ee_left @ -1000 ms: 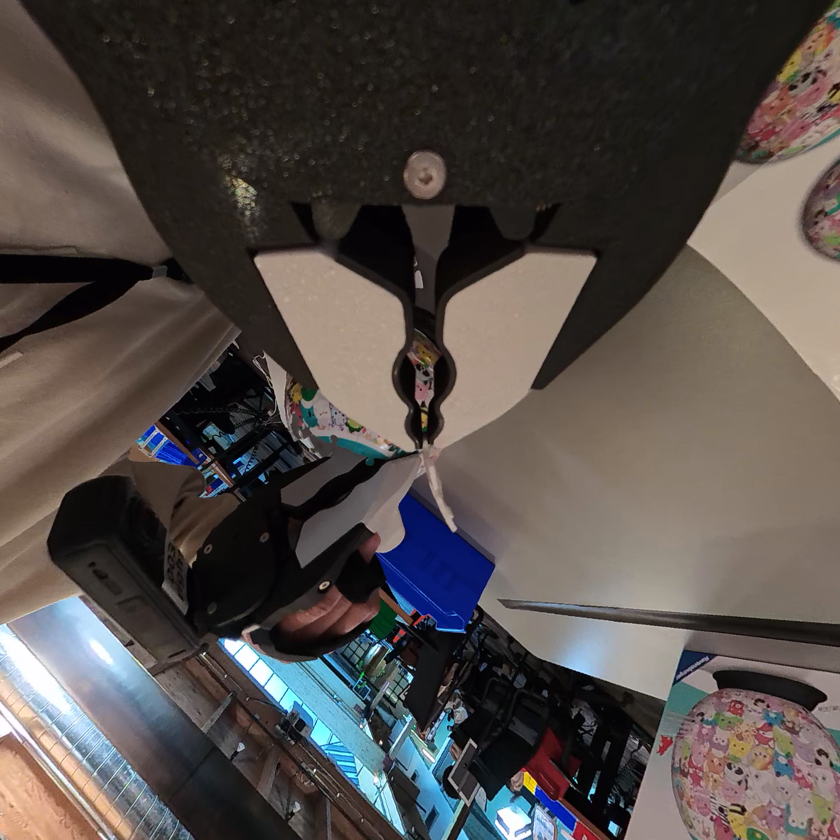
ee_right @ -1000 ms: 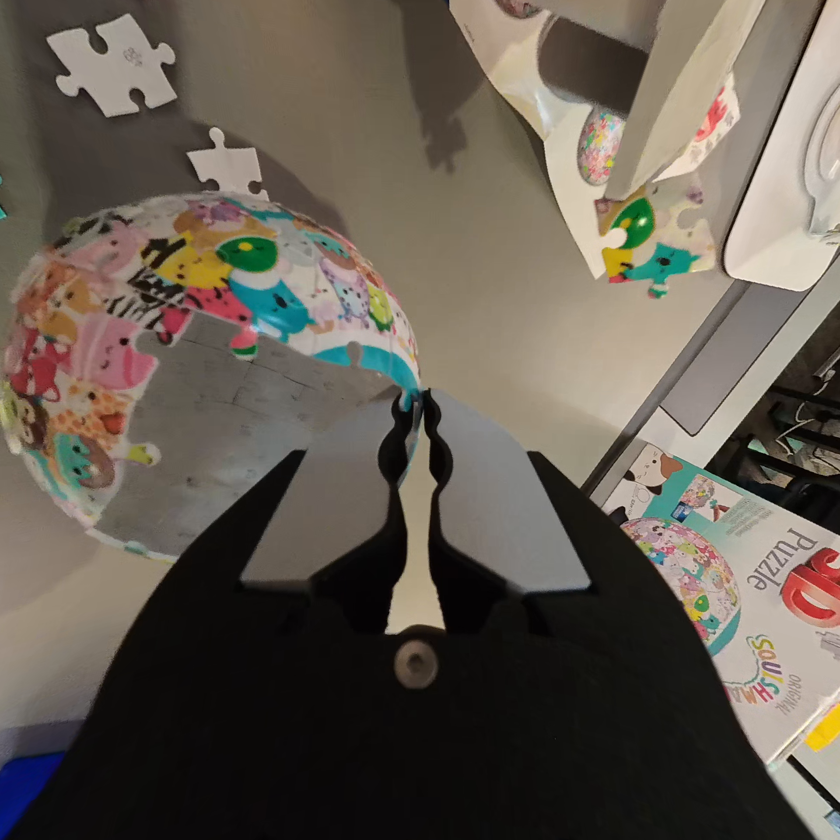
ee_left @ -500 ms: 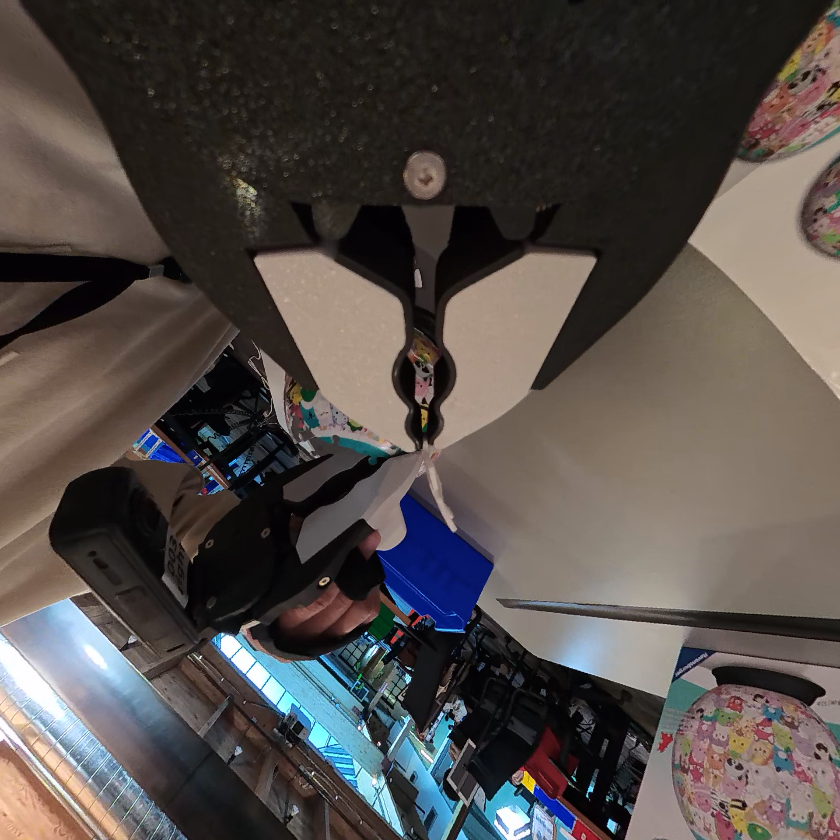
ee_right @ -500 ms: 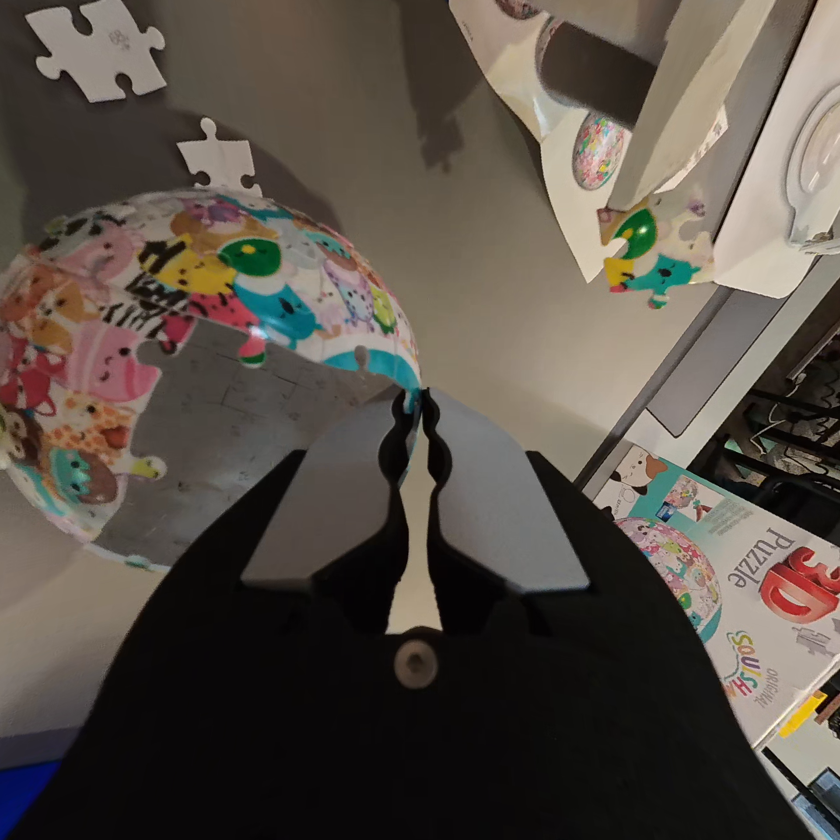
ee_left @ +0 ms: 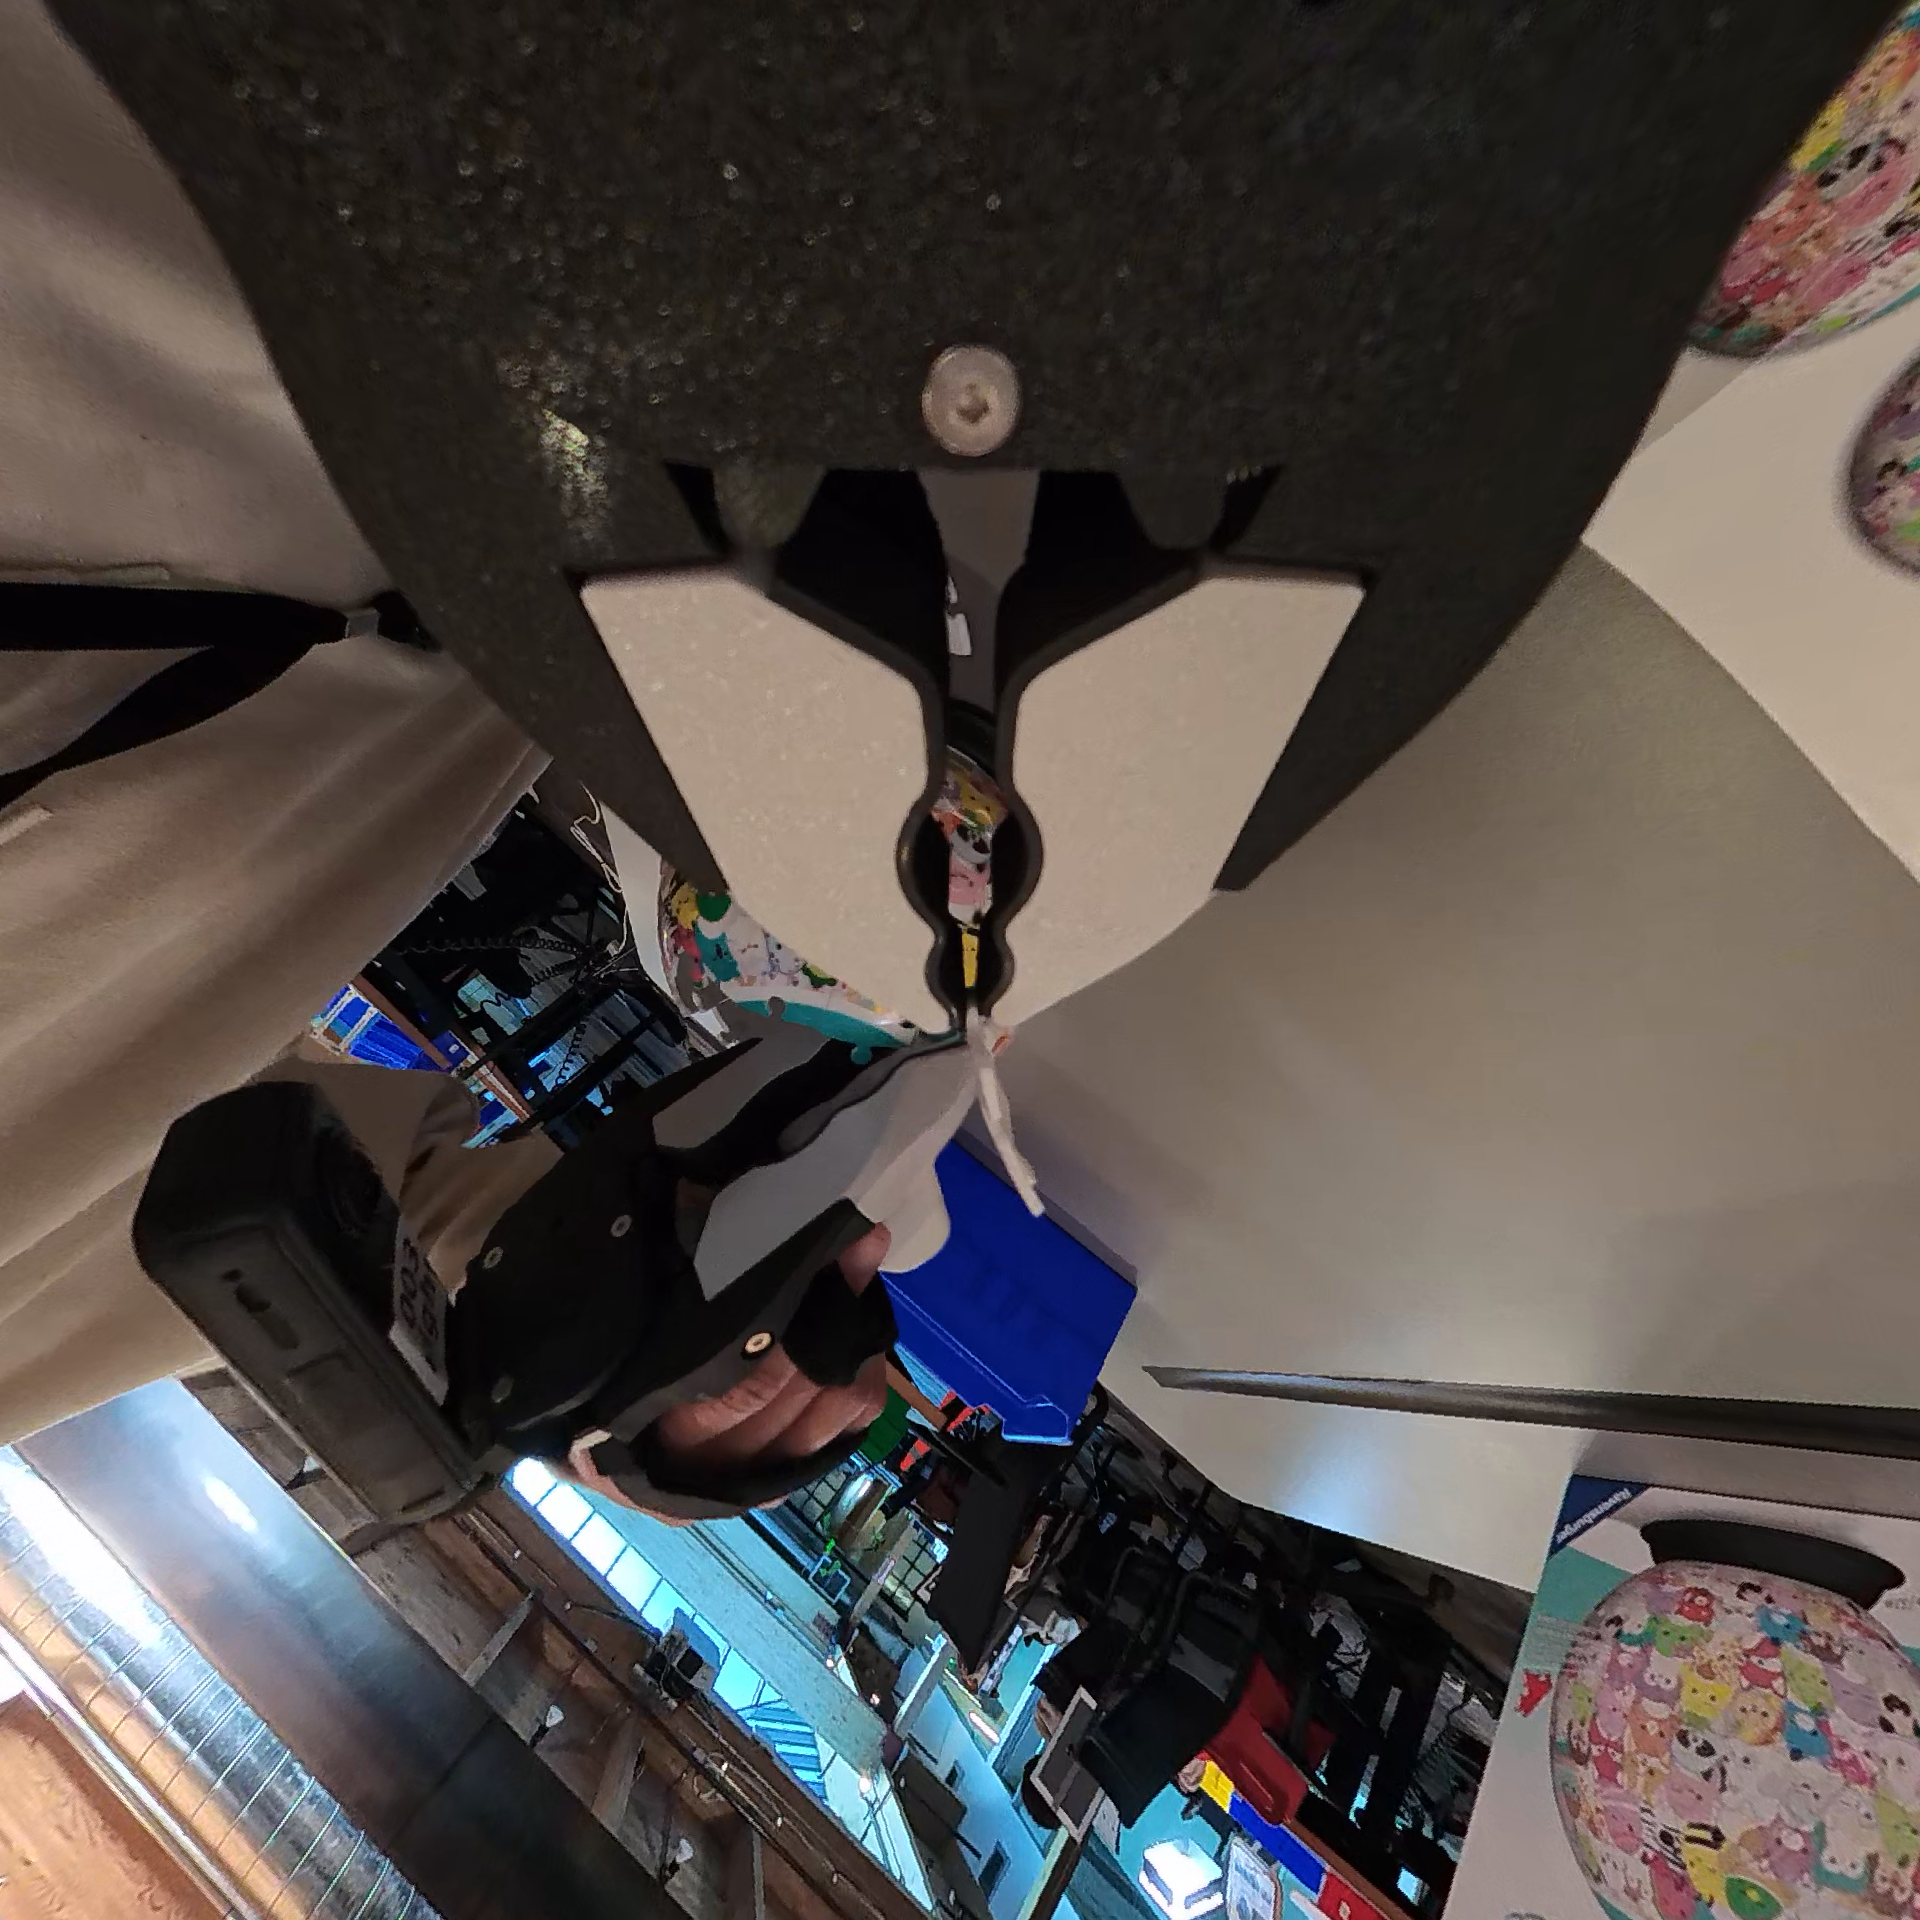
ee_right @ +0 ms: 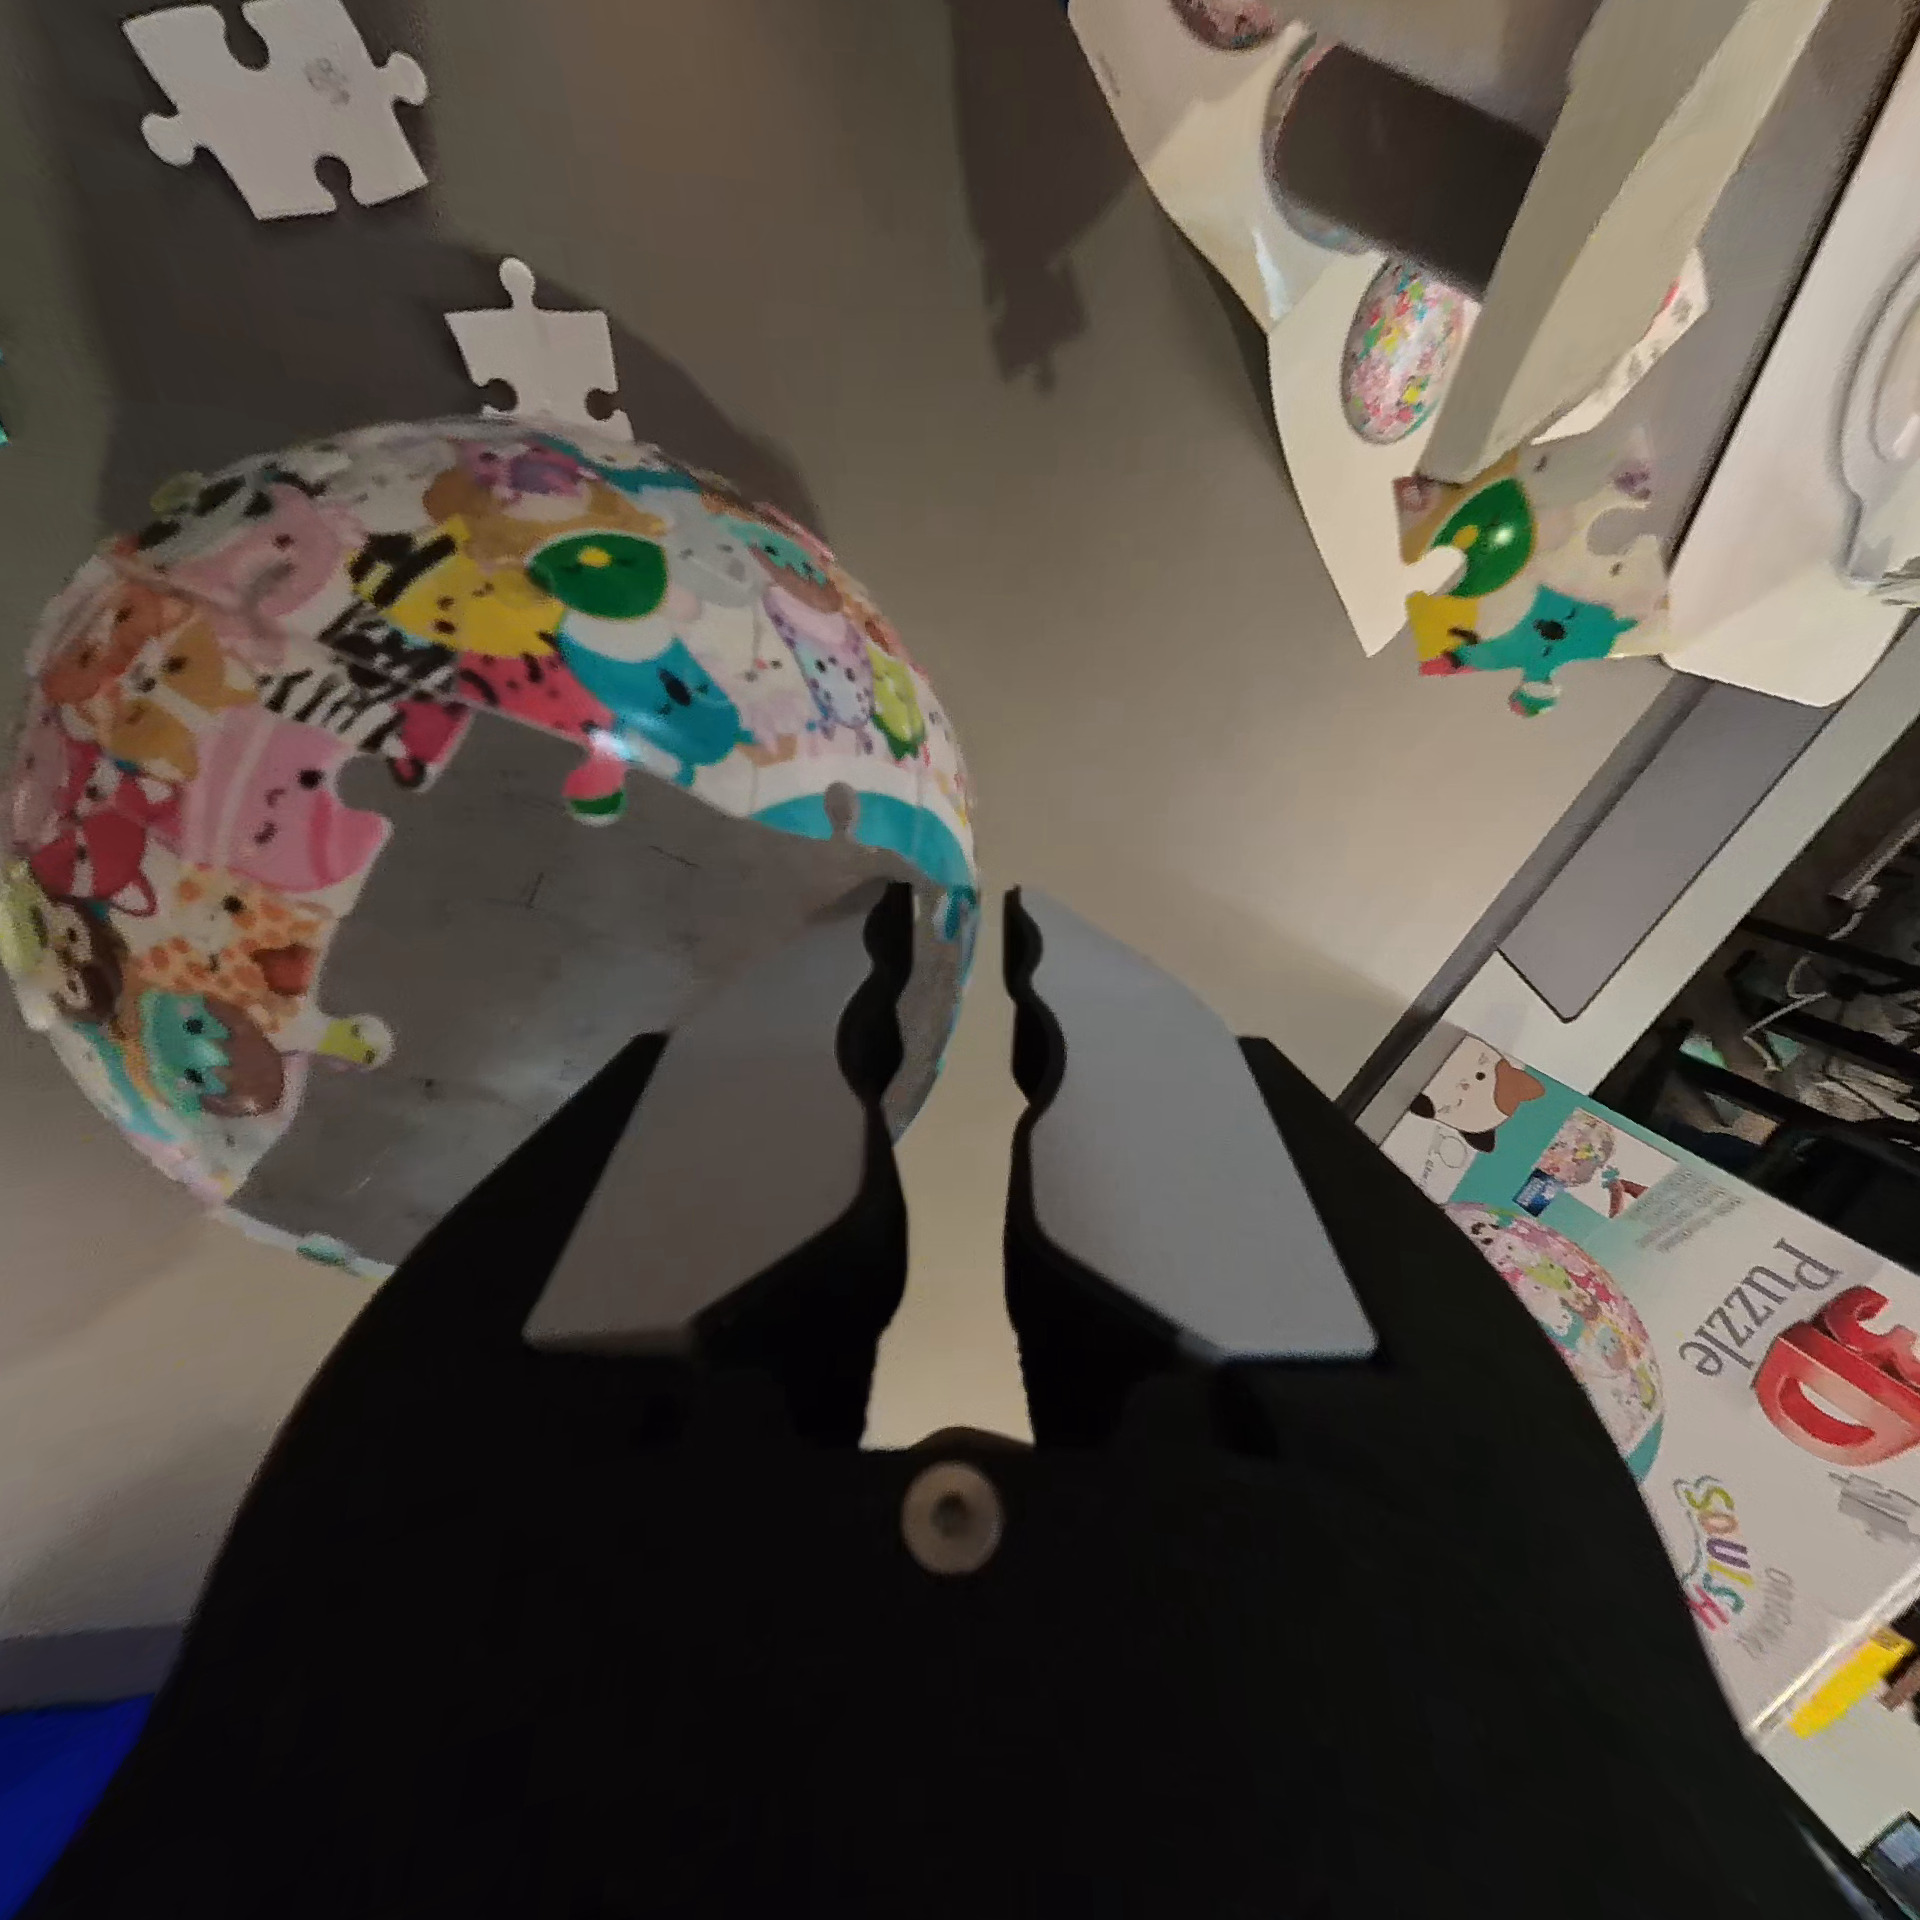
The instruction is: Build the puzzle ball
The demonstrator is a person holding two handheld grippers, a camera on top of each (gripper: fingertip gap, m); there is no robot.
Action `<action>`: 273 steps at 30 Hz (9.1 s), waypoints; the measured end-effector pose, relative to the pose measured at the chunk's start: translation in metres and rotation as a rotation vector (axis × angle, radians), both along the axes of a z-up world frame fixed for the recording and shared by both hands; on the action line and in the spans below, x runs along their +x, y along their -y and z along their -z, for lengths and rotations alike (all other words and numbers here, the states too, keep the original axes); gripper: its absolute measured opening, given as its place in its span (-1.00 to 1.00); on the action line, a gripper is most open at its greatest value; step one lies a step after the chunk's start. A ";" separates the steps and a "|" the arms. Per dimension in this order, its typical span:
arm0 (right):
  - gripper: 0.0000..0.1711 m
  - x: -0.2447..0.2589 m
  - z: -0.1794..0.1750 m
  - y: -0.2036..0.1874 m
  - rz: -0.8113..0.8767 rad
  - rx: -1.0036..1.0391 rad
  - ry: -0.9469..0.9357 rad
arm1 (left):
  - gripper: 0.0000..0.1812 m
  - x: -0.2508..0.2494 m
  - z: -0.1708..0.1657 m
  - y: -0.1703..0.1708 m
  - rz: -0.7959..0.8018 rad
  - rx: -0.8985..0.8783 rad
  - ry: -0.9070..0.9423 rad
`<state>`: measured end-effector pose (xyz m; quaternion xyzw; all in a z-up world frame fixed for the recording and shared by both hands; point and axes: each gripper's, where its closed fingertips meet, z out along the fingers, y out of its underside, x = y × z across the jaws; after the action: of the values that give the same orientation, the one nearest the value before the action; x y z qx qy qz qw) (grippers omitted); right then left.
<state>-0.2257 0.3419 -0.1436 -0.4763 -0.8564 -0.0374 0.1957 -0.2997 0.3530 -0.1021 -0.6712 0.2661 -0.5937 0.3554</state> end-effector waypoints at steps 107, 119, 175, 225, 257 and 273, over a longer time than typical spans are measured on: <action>-0.96 0.000 0.004 -0.001 0.017 -0.011 0.058 | -0.99 0.002 -0.005 0.004 -0.001 0.016 -0.005; -0.62 0.030 -0.055 -0.005 0.246 0.033 -0.242 | -0.99 0.006 0.000 0.006 0.001 0.032 -0.045; -0.37 0.035 -0.022 0.021 0.611 -0.851 -0.480 | -0.99 -0.041 -0.003 0.227 -0.222 0.054 -0.104; -0.76 0.038 -0.037 0.011 0.579 -0.108 -0.148 | -0.99 -0.047 -0.009 0.228 -0.252 0.073 -0.096; -0.94 0.042 -0.003 -0.005 0.691 0.141 0.136 | -0.99 -0.056 -0.015 0.227 -0.254 0.044 -0.027; -0.87 0.041 -0.003 -0.003 0.687 0.127 0.119 | -0.99 -0.056 -0.015 0.227 -0.265 0.051 -0.037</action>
<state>-0.1850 0.3454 -0.1405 -0.7204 -0.6521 -0.1820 0.1505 -0.3560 0.1261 -0.0872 -0.7020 0.1967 -0.5222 0.4425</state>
